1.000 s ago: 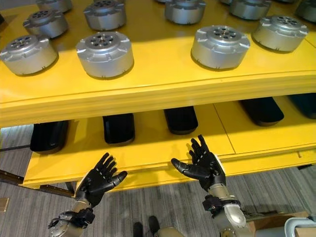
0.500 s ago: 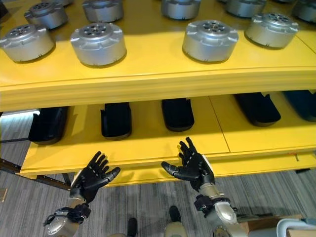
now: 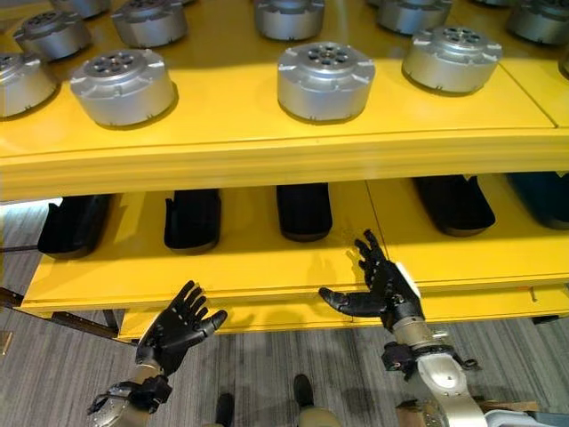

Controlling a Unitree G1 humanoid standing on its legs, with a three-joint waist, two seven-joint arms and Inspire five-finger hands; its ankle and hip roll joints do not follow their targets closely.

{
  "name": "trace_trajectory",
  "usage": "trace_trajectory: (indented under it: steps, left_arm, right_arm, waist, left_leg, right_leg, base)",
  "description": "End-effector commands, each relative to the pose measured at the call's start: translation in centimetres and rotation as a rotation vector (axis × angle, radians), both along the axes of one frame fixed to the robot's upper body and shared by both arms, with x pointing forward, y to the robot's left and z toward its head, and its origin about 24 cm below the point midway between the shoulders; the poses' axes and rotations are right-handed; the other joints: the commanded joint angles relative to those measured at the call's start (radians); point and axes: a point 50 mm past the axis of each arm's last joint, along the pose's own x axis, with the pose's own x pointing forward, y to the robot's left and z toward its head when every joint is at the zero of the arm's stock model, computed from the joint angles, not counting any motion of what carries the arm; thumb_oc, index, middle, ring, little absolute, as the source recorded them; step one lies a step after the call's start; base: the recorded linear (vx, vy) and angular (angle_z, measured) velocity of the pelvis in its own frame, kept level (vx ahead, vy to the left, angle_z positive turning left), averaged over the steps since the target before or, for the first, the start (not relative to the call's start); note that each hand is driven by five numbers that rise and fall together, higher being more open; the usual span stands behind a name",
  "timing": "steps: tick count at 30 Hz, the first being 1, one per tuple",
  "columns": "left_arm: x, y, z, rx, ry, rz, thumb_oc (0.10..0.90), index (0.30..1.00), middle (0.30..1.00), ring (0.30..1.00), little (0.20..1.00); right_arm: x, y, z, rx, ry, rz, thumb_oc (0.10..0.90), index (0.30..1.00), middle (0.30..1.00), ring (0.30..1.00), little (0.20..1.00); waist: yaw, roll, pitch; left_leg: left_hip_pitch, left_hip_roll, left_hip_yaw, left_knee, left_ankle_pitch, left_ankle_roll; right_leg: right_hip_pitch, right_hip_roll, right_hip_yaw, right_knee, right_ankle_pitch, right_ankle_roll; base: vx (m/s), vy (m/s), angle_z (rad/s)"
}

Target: Move parts from the plastic box to the shelf.

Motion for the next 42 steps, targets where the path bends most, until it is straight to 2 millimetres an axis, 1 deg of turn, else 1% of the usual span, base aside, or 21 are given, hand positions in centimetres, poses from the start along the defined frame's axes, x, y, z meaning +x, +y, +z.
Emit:
trace_trajectory:
  steps: [1,3,7,8,10,11,14,19,21,23,25,35,38,42]
  left_arm:
    - [1.6,0.0,3.4,-0.006,-0.213,-0.061,0.9,1.0,1.0,1.0,1.0]
    - [1.7,-0.1,3.5,-0.008,-0.218,-0.064,0.9,1.0,1.0,1.0,1.0]
    - [1.8,-0.2,3.6,-0.017,-0.227,-0.07,0.9,1.0,1.0,1.0,1.0]
    - [1.9,-0.2,3.7,-0.015,-0.234,-0.075,0.9,1.0,1.0,1.0,1.0]
    - [2.0,-0.3,3.9,-0.023,-0.245,-0.078,0.9,1.0,1.0,1.0,1.0]
    - [2.0,-0.2,4.0,-0.023,-0.248,-0.081,0.9,1.0,1.0,1.0,1.0]
    - [2.0,-0.3,4.2,-0.021,-0.253,-0.087,0.9,1.0,1.0,1.0,1.0]
    - [2.0,-0.5,4.2,-0.02,-0.249,-0.103,0.9,1.0,1.0,1.0,1.0]
    - [2.2,-0.4,4.4,-0.005,-0.259,-0.107,0.9,1.0,1.0,1.0,1.0]
    - [2.2,-0.4,4.6,0.003,-0.266,-0.109,0.9,1.0,1.0,1.0,1.0]
    - [2.3,-0.5,4.6,0.005,-0.266,-0.111,0.9,1.0,1.0,1.0,1.0]
    - [2.6,-0.8,4.6,0.011,-0.266,-0.118,0.9,1.0,1.0,1.0,1.0]
    - [2.7,-0.8,4.6,0.015,-0.267,-0.122,0.9,1.0,1.0,1.0,1.0]
    - [2.7,-0.9,4.6,0.015,-0.268,-0.12,0.9,1.0,1.0,1.0,1.0]
  right_arm:
    - [0.8,0.8,7.3,-0.19,-0.393,0.053,0.9,1.0,1.0,1.0,1.0]
    - [1.0,0.9,8.5,-0.29,-0.44,0.058,0.9,1.0,1.0,1.0,1.0]
    - [1.5,1.0,9.6,-0.399,-0.481,0.057,0.9,1.0,1.0,1.0,1.0]
    - [1.9,1.2,10.7,-0.509,-0.526,0.062,0.9,1.0,1.0,1.0,1.0]
    - [2.2,1.3,11.4,-0.549,-0.552,0.065,0.9,1.0,1.0,1.0,1.0]
    - [2.4,1.3,12.0,-0.604,-0.57,0.06,0.9,1.0,1.0,1.0,1.0]
    - [2.8,1.6,13.0,-0.689,-0.601,0.071,0.9,1.0,1.0,1.0,1.0]
    - [3.4,2.0,13.3,-0.744,-0.59,0.11,0.9,1.0,1.0,1.0,1.0]
    - [3.7,2.3,13.6,-0.791,-0.592,0.132,0.9,1.0,1.0,1.0,1.0]
    - [3.9,2.3,13.6,-0.793,-0.586,0.135,0.9,1.0,1.0,1.0,1.0]
    - [4.2,2.3,13.3,-0.805,-0.566,0.144,0.9,1.0,1.0,1.0,1.0]
    - [5.4,2.3,12.7,-0.882,-0.521,0.137,0.9,1.0,1.0,1.0,1.0]
    - [5.9,2.3,12.7,-0.928,-0.518,0.124,0.9,1.0,1.0,1.0,1.0]
    - [6.4,2.2,12.6,-0.958,-0.508,0.109,0.9,1.0,1.0,1.0,1.0]
  waist:
    - [-0.005,-0.011,-0.067]
    - [-0.005,-0.009,-0.061]
    - [-0.001,-0.006,-0.052]
    - [0.004,-0.006,-0.047]
    - [0.006,-0.005,-0.04]
    - [0.008,-0.004,-0.037]
    - [0.013,-0.004,-0.027]
    - [0.02,-0.007,-0.008]
    - [0.025,-0.01,0.009]
    - [0.026,-0.011,0.015]
    - [0.03,-0.011,0.029]
    - [0.038,-0.012,0.06]
    - [0.043,-0.015,0.074]
    - [0.047,-0.016,0.082]
  left_leg:
    - [-0.018,-0.036,0.034,-0.015,0.035,0.024]
    - [-0.018,-0.036,0.034,-0.015,0.034,0.024]
    - [-0.017,-0.035,0.037,-0.014,0.032,0.024]
    - [-0.016,-0.036,0.038,-0.012,0.03,0.025]
    - [-0.015,-0.038,0.037,-0.01,0.029,0.026]
    - [-0.016,-0.038,0.038,-0.009,0.028,0.026]
    - [-0.017,-0.041,0.04,-0.004,0.027,0.028]
    - [-0.028,-0.048,0.041,0.017,0.015,0.033]
    - [-0.038,-0.054,0.041,0.036,0.007,0.036]
    - [-0.042,-0.056,0.043,0.042,0.005,0.037]
    - [-0.051,-0.062,0.047,0.053,0.001,0.038]
    - [-0.082,-0.086,0.054,0.109,-0.022,0.04]
    - [-0.102,-0.098,0.053,0.147,-0.038,0.042]
    - [-0.112,-0.104,0.054,0.16,-0.043,0.042]
  right_leg:
    - [-0.102,-0.005,-0.036,0.254,-0.225,0.002]
    - [-0.107,-0.005,-0.035,0.26,-0.226,0.003]
    - [-0.117,-0.007,-0.034,0.272,-0.227,0.004]
    - [-0.122,-0.009,-0.034,0.28,-0.228,0.005]
    - [-0.125,-0.011,-0.033,0.286,-0.228,0.006]
    - [-0.13,-0.012,-0.032,0.289,-0.228,0.007]
    - [-0.137,-0.013,-0.027,0.299,-0.228,0.008]
    - [-0.151,-0.018,-0.022,0.317,-0.229,0.008]
    - [-0.161,-0.021,-0.018,0.327,-0.23,0.008]
    - [-0.167,-0.023,-0.016,0.333,-0.23,0.008]
    - [-0.178,-0.026,-0.015,0.345,-0.23,0.008]
    - [-0.202,-0.044,-0.007,0.379,-0.236,0.012]
    - [-0.215,-0.051,0.0,0.401,-0.237,0.012]
    - [-0.223,-0.054,0.003,0.407,-0.236,0.013]
  base:
    - [0.0,0.014,0.03]
    - [0.0,0.0,0.0]
    - [0.0,0.0,0.0]
    - [0.0,0.033,0.01]
    - [-0.01,0.037,0.0]
    - [-0.01,0.037,0.01]
    - [-0.01,0.034,0.01]
    - [-0.01,0.013,0.0]
    - [-0.02,0.021,-0.01]
    - [-0.03,0.028,-0.08]
    - [-0.03,0.049,-0.06]
    - [-0.02,0.039,-0.02]
    - [-0.05,0.044,0.03]
    - [-0.02,0.023,0.0]
